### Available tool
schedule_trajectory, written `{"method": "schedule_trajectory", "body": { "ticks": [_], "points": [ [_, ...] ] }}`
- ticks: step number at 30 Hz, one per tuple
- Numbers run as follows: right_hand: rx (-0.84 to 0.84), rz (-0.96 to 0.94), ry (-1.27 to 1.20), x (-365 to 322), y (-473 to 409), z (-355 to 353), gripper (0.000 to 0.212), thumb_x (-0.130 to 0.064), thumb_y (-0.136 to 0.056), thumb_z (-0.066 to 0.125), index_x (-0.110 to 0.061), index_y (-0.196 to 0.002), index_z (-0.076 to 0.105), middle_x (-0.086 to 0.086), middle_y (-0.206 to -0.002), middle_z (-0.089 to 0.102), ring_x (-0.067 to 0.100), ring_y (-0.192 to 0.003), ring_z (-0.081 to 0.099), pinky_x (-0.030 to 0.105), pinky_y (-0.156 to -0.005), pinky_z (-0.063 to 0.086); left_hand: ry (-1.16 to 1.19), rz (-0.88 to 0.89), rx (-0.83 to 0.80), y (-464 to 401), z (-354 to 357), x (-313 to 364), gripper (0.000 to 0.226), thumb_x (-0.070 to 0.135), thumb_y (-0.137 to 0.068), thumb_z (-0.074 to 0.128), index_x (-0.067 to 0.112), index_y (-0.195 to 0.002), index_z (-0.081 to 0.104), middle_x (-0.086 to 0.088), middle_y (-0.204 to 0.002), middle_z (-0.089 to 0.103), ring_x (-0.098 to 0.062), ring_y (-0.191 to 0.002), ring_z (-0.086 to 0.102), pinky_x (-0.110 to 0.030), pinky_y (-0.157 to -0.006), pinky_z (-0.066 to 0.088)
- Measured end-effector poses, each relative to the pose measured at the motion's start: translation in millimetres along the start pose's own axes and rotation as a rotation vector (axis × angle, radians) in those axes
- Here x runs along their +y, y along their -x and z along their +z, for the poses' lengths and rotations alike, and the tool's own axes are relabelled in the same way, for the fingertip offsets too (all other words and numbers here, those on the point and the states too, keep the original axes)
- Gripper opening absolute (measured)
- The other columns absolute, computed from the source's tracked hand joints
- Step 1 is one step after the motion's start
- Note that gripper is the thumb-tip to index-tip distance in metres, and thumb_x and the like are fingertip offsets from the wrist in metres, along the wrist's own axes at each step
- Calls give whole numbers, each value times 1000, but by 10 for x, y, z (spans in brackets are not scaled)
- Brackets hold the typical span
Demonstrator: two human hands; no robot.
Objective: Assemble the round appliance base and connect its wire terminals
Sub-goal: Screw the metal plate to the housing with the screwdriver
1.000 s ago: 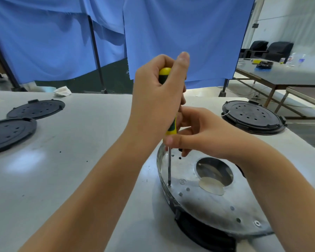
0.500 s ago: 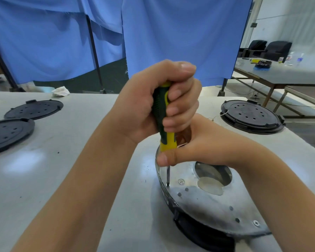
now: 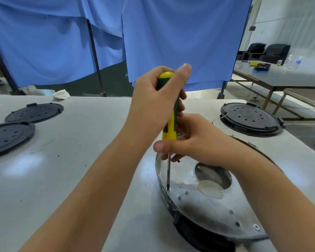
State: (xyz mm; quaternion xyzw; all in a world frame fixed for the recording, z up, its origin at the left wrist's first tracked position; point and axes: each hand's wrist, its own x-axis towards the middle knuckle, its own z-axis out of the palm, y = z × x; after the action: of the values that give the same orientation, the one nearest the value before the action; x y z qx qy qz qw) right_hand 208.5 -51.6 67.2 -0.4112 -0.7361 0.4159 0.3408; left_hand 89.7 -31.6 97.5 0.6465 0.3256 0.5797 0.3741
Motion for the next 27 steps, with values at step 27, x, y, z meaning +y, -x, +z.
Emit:
{"method": "schedule_trajectory", "body": {
  "ticks": [27],
  "points": [
    [43, 18, -68, -84, 41, -31, 19, -32, -93, 56, -15, -99, 62, 0, -84, 73, 15, -75, 73, 24, -65, 58, 322, -258, -304, -254, -313, -218, 67, 65, -92, 23, 17, -115, 63, -5, -111, 71, -19, -104, 68, -42, -89, 51]
  ]
}}
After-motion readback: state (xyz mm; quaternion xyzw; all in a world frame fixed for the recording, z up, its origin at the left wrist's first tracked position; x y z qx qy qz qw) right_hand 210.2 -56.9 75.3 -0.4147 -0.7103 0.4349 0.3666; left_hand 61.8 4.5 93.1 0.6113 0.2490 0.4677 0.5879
